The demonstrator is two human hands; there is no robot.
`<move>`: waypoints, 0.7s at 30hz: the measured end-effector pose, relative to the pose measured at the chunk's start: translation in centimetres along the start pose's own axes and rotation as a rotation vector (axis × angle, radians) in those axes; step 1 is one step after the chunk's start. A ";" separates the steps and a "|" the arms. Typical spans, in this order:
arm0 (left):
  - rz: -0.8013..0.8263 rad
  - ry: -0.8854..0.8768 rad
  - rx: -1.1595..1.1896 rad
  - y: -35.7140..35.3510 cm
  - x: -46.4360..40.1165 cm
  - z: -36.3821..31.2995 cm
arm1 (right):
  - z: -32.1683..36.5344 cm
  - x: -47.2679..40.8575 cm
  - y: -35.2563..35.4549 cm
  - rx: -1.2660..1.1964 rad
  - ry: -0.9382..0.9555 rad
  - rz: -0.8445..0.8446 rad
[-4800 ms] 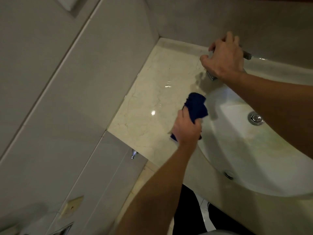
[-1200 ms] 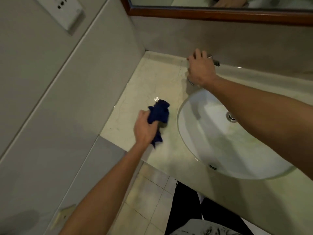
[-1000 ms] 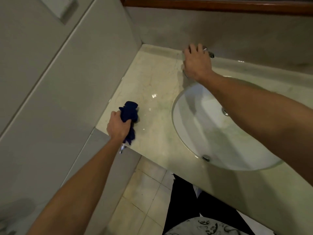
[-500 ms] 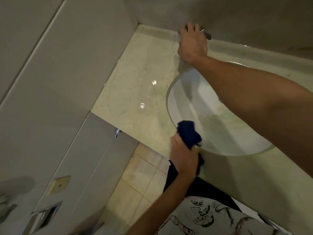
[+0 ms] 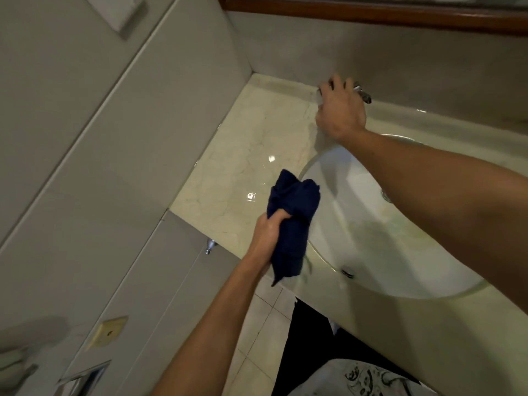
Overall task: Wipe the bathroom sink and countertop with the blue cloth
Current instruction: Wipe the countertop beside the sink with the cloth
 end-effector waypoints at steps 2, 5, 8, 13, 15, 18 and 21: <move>-0.021 -0.034 -0.160 1.7 -0.7 0.0 | 0.0 0.0 0.0 -0.010 -0.002 -0.001; -0.079 -0.143 -0.453 4.2 -2.4 0.7 | 0.0 0.1 0.1 -0.018 -0.004 -0.003; -0.259 -0.307 -0.802 7.3 -5.1 0.3 | -0.1 0.2 0.1 -0.035 -0.015 0.003; -0.474 -0.280 -1.007 11.6 -10.6 -0.8 | -0.1 0.1 -0.2 -0.042 -0.026 0.015; -0.414 -0.230 -1.000 11.9 -12.4 -0.3 | -0.1 0.0 -0.2 -0.049 -0.029 0.018; -0.188 -0.188 -0.696 11.4 -13.7 -0.1 | -0.1 0.0 -0.2 -0.063 -0.030 0.023; 0.128 0.047 -0.316 12.1 -15.0 -1.7 | -0.2 -0.1 -0.4 -0.069 -0.026 0.009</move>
Point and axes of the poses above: each hand's wrist, its own x-axis away from the middle knuckle, its own y-axis out of the back of the hand, z = x × y, the point moved 2 cm from there along -x, towards the middle knuckle, and after that the axes turned 12 degrees about -y, right-handed, at the moved point
